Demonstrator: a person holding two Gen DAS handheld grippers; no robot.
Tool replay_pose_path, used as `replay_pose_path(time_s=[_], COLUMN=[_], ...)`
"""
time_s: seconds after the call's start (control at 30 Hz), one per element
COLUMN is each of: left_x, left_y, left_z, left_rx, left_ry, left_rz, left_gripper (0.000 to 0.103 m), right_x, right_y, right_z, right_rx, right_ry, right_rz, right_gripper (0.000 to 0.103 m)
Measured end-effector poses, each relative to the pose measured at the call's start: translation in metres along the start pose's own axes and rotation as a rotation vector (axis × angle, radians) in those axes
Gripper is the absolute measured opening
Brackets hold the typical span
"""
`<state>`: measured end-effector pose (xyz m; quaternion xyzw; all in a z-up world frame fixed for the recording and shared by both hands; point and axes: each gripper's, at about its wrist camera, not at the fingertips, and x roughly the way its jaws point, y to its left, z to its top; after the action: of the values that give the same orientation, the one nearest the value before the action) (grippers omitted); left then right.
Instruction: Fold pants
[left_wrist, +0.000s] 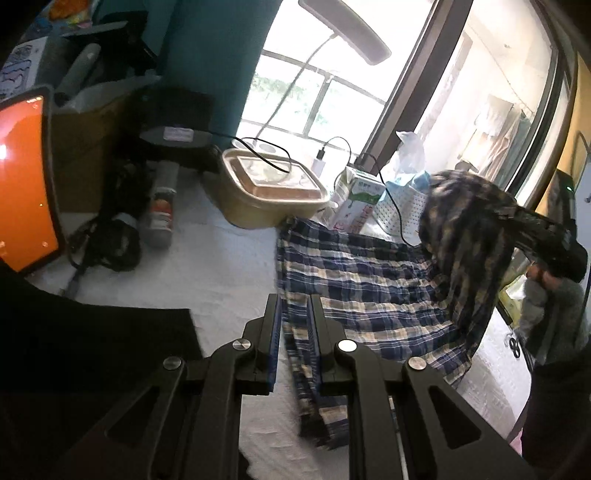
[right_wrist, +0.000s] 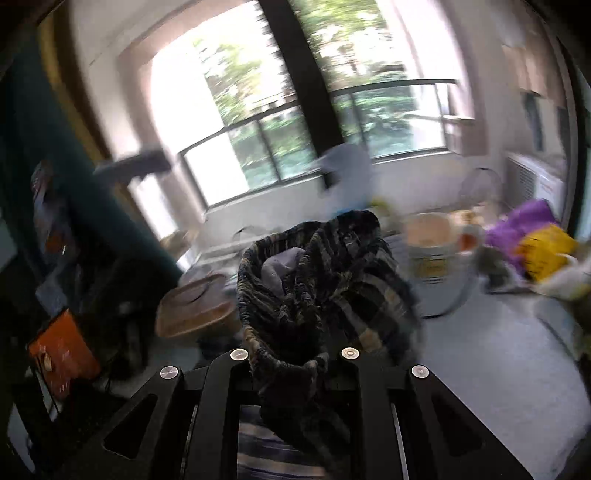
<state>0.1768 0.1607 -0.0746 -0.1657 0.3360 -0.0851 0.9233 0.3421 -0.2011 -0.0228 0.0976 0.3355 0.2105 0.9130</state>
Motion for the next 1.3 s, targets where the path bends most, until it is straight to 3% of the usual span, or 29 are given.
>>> replay_pose_path(time_s=[0.23,0.47,0.53,0.57,0.6,0.7,0.8,0.97,1.0,1.03,1.1,1.2,1.3], left_x=[-0.008,-0.005,-0.003,-0.001,0.000,0.006,0.011,0.020,0.025,0.028,0.033,0.046,0.071], left_y=[0.020,0.035,0.039,0.041,0.042,0.042,0.038,0.021,0.015,0.009,-0.010,-0.037,-0.059], left_z=[-0.004,-0.010,-0.011,-0.011,-0.010,-0.008,-0.003,0.009,0.012,0.015,0.020,0.028,0.032], left_rx=[-0.027,-0.036,-0.038,-0.043,-0.046,-0.045,-0.028,0.021,0.041,0.061,0.117,0.176,0.226], left_ry=[-0.010,0.032,0.041,0.048,0.053,0.065,0.074,0.080,0.083,0.084,0.073,0.080,0.118], left_rz=[0.002,0.017,0.024,0.029,0.032,0.038,0.048,0.047,0.041,0.036,0.016,-0.036,-0.043], left_gripper=[0.014,0.014,0.014,0.014,0.014,0.014,0.014,0.014,0.019,0.025,0.059,0.061,0.061], right_x=[0.070,0.125,0.134,0.137,0.138,0.134,0.125,0.090,0.081,0.070,0.054,0.048,0.047], right_y=[0.086,0.123,0.130,0.134,0.136,0.146,0.154,0.130,0.123,0.111,0.086,0.043,0.002], right_z=[-0.038,-0.079,-0.090,-0.093,-0.096,-0.105,-0.109,-0.094,-0.088,-0.082,-0.071,-0.058,-0.053], right_rx=[-0.143,-0.206,-0.227,-0.240,-0.245,-0.278,-0.310,-0.268,-0.259,-0.244,-0.222,-0.169,-0.101], right_ry=[0.153,0.321,0.366,0.385,0.397,0.413,0.409,0.353,0.332,0.304,0.261,0.215,0.196], right_rz=[0.057,0.035,0.035,0.038,0.049,0.120,0.161,0.207,0.206,0.206,0.185,0.117,0.086], right_gripper=[0.016,0.017,0.021,0.029,0.046,0.080,0.080,0.080,0.080,0.080,0.080,0.080,0.080])
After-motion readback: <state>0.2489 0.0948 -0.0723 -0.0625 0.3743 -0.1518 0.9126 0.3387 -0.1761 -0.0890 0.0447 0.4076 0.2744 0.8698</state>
